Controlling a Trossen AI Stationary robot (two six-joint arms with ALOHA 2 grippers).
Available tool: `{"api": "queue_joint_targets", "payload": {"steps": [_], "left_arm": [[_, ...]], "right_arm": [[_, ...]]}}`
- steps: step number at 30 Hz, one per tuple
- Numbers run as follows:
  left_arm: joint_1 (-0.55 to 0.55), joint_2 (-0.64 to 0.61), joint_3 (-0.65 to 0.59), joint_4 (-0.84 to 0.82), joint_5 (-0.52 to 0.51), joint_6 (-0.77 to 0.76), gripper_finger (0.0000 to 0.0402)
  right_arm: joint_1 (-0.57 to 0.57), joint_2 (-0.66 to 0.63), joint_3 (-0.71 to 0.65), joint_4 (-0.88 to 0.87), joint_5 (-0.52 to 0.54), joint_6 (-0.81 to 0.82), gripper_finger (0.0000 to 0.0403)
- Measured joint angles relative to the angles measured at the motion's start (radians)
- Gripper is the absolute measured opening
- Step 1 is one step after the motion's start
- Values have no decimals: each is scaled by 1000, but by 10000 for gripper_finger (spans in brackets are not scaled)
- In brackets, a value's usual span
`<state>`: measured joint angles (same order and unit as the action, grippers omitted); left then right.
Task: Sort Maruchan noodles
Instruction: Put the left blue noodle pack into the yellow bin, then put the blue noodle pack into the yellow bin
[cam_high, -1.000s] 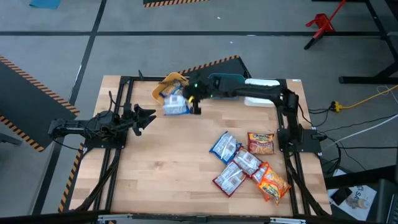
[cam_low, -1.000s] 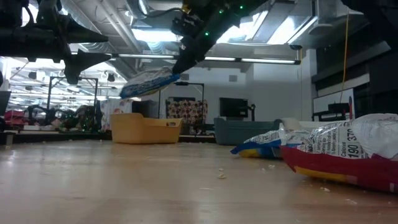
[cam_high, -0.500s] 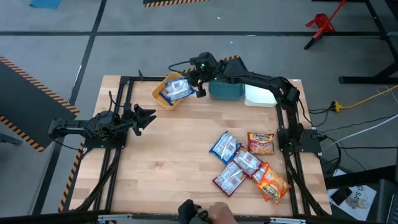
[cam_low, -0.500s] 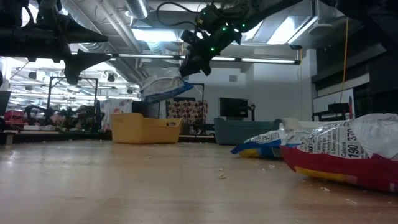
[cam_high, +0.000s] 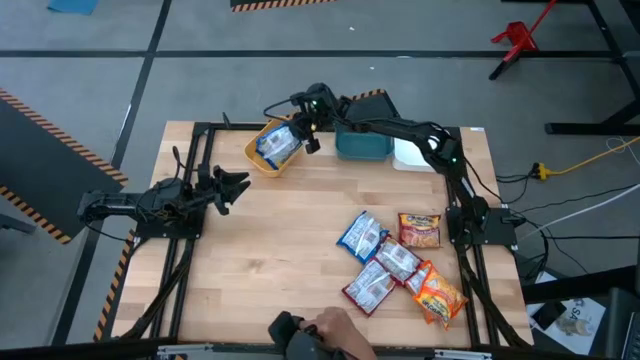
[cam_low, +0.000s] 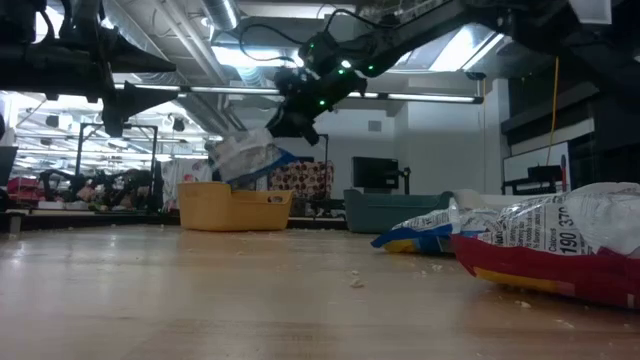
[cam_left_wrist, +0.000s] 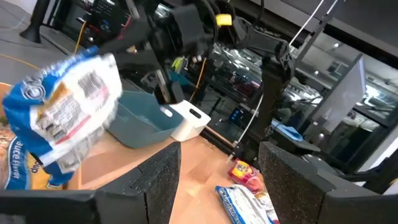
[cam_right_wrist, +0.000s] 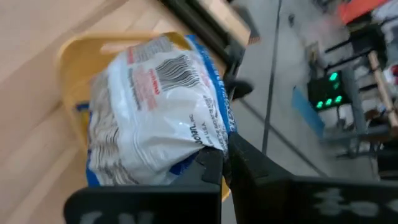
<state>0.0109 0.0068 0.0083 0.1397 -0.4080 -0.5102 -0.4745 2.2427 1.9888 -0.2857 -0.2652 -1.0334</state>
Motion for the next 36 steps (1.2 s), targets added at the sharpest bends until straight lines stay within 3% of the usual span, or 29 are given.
{"api": "queue_joint_targets", "payload": {"steps": [8, 25, 29, 34, 36], "left_arm": [[0, 0, 0, -1, -2, -1, 212], [0, 0, 0, -1, -3, 7, 212], [0, 0, 0, -1, -3, 7, 212], [0, 0, 0, -1, -3, 7, 212], [0, 0, 0, -1, -3, 7, 212]], "right_arm": [[-16, 128, 200, -161, -36, -12, 0], [-37, 170, 205, -178, -5, -117, 5], [-36, 171, 205, -149, 28, -150, 40], [-36, 171, 205, -103, 51, -151, 121], [-34, 170, 205, -61, 124, -146, 155]]}}
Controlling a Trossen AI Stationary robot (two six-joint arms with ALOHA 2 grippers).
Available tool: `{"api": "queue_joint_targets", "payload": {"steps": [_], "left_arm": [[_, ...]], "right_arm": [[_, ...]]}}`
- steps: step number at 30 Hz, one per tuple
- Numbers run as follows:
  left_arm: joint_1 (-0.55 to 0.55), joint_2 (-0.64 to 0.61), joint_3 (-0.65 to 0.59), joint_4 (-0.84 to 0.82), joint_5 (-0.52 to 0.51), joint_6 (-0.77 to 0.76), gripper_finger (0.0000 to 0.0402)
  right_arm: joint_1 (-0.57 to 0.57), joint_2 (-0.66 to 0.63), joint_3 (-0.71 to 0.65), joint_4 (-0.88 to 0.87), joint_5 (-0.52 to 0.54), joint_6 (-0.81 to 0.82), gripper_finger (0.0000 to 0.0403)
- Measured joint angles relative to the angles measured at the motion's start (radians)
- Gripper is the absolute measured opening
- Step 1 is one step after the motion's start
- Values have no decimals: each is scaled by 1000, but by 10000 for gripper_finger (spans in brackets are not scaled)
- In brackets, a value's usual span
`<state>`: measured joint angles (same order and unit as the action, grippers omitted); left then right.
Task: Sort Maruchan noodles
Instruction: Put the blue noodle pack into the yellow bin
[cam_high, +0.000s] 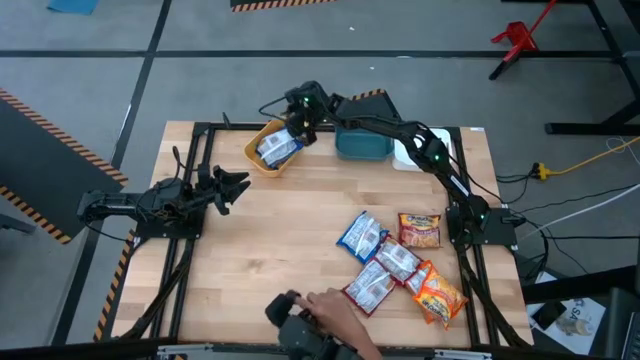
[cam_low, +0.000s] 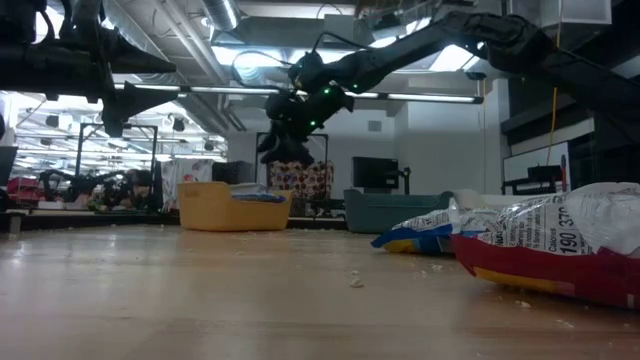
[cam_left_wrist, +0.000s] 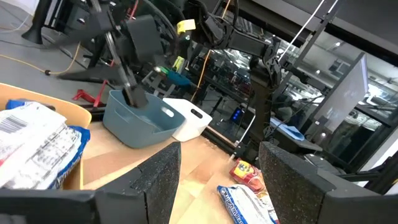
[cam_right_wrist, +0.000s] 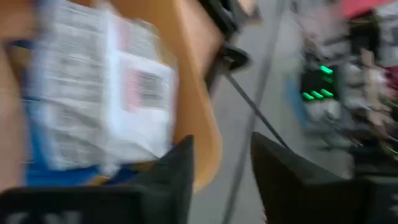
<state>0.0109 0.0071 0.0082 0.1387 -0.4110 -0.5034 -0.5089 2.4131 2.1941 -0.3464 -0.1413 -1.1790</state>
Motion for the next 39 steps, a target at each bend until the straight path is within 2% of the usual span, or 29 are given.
{"api": "queue_joint_targets", "payload": {"steps": [2, 4, 8, 11, 17, 21, 24, 26, 32, 35, 39], "left_arm": [[0, 0, 0, 0, 0, 0, 212], [0, 0, 0, 0, 0, 1, 212], [0, 0, 0, 0, 0, 13, 212], [0, 0, 0, 0, 3, 15, 212], [0, 0, 0, 0, 20, 17, 212], [0, 0, 0, 0, 63, 44, 212], [0, 0, 0, 0, 88, 45, 212], [0, 0, 0, 0, 104, 45, 212], [0, 0, 0, -4, 146, 45, 212], [0, 0, 0, -8, 148, 45, 212], [0, 0, 0, -15, 145, 45, 212]], "right_arm": [[6, 0, 0, 56, 119, 38, 184], [6, -5, 0, 73, 173, 94, 204], [9, -62, -1, -52, 56, 229, 215], [29, -102, 1, -169, 23, 324, 214], [73, -189, 0, -573, -28, 559, 222], [100, -210, 0, -872, -196, 727, 228], [137, -211, -28, -1002, -400, 826, 229], [183, -211, -65, -1063, -451, 843, 229], [333, -252, -265, -1180, -341, 916, 230], [392, -333, -413, -1127, -322, 972, 230], [445, -495, -644, -985, -204, 1095, 230]]}}
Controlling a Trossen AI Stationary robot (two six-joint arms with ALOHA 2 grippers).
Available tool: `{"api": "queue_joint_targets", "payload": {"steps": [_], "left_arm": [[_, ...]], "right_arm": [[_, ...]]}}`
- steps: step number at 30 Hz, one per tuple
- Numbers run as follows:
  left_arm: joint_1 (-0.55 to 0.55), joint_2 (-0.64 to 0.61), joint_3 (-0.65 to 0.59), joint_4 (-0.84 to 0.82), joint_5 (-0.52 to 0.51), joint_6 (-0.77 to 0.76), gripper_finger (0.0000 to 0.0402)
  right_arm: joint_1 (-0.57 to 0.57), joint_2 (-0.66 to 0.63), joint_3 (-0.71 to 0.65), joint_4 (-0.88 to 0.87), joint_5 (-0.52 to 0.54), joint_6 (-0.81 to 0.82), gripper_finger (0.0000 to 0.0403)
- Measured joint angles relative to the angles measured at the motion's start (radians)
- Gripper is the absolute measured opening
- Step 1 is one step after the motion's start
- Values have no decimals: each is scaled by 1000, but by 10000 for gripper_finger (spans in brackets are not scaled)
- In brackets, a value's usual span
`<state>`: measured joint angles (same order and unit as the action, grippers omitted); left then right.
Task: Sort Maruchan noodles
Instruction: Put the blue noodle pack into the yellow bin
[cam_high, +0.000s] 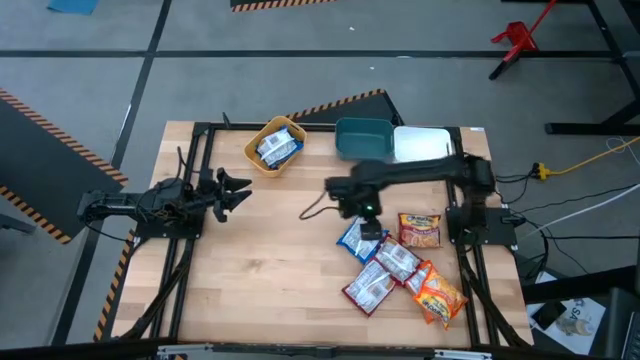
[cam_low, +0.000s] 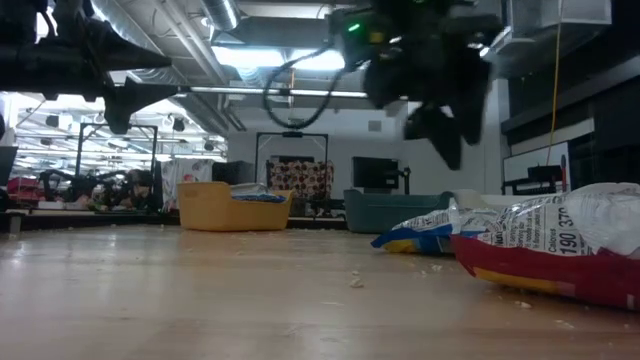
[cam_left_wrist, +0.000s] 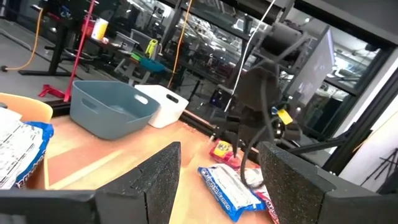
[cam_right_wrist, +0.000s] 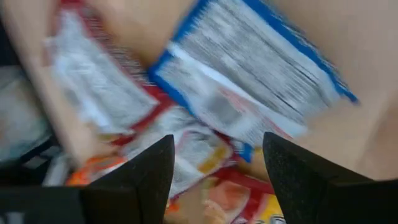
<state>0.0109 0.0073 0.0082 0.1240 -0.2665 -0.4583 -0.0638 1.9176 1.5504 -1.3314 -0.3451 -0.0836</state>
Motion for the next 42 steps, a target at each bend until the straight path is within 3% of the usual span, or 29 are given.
{"api": "queue_joint_targets", "payload": {"steps": [5, 11, 16, 24, 28, 35, 42], "left_arm": [[0, 0, 0, -12, -5, 0, 212], [0, 0, 0, -24, -40, -1, 212], [0, 0, 0, -33, -71, -4, 212], [0, 0, 0, -38, -103, -5, 212], [0, 0, 0, -41, -112, -5, 212], [0, 0, 0, -53, -111, -6, 212], [0, -1, 0, -61, -110, -10, 212]], "right_arm": [[65, -227, -316, 236, 168, 134, 230], [112, -324, -554, 448, 172, 193, 230], [110, -297, -611, 548, 200, 192, 242], [109, -296, -614, 631, 283, 183, 323], [109, -277, -614, 647, 283, 176, 327], [109, -212, -621, 725, 285, 172, 295], [109, -207, -621, 726, 299, 182, 177]]}}
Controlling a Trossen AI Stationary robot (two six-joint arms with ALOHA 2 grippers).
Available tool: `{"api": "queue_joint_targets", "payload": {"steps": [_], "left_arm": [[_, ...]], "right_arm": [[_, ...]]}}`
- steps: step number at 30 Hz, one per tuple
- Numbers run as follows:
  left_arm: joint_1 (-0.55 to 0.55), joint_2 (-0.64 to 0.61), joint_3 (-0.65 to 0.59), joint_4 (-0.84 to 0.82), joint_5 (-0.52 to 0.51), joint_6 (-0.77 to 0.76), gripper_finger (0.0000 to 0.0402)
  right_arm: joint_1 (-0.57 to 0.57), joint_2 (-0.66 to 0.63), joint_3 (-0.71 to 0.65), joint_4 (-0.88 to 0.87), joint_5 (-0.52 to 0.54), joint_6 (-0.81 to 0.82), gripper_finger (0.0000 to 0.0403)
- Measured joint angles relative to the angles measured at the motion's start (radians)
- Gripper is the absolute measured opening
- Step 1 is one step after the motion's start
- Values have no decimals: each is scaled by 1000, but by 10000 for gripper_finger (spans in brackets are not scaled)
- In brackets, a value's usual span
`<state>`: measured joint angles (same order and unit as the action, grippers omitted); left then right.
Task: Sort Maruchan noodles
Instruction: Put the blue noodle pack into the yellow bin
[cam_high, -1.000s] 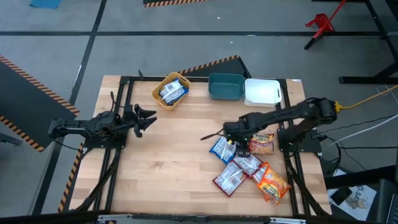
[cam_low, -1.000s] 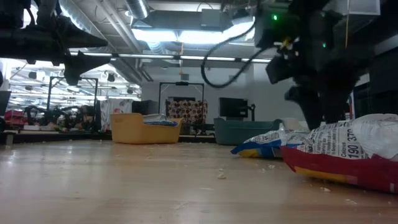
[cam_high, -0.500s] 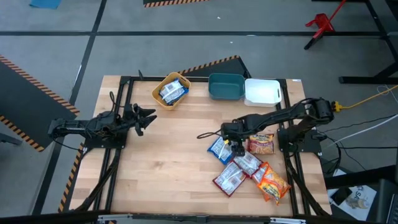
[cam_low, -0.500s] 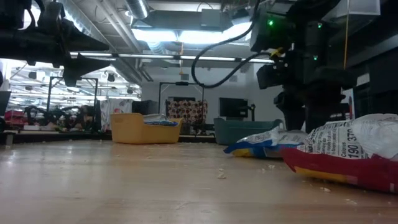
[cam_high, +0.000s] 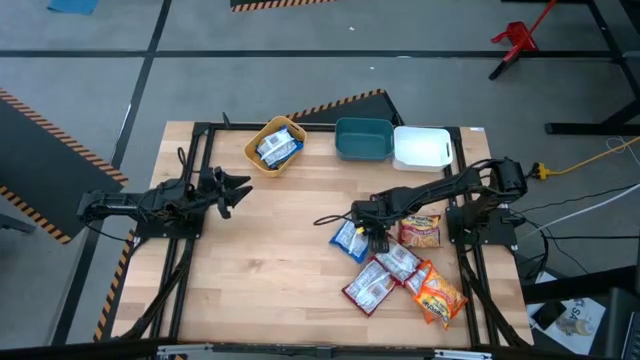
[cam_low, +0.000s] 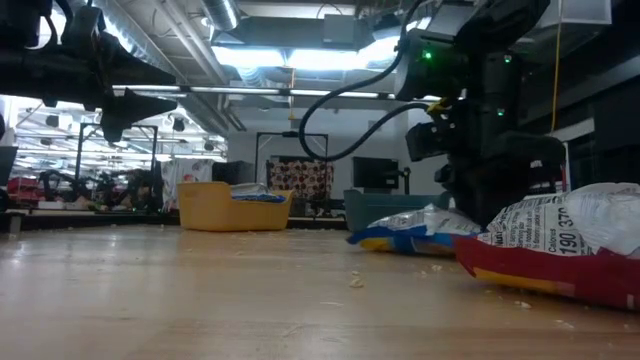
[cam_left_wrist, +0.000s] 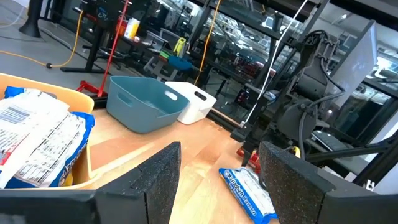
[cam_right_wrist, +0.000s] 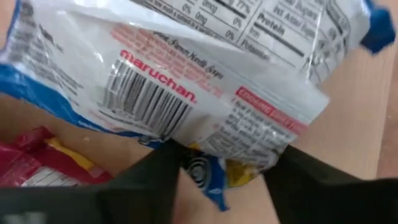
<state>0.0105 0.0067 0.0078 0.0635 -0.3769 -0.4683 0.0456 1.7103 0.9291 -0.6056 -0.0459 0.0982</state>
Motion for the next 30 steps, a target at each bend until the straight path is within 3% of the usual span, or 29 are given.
{"api": "queue_joint_targets", "payload": {"steps": [6, 8, 13, 22, 30], "left_arm": [[0, 0, 0, 0, 0, 0, 212], [0, 0, 0, 0, 0, 0, 212], [0, 0, 0, 0, 1, 0, 212], [0, 0, 0, 0, 0, 0, 212], [0, 0, 0, 0, 0, -2, 212]], "right_arm": [[0, 0, 0, 14, 2, 1, 37], [0, 0, 0, 15, 2, 1, 11], [0, 1, 42, -4, 2, -4, 6], [-86, 0, 272, -79, 24, -96, 2], [-208, 0, 444, 93, 47, -101, 1]]}}
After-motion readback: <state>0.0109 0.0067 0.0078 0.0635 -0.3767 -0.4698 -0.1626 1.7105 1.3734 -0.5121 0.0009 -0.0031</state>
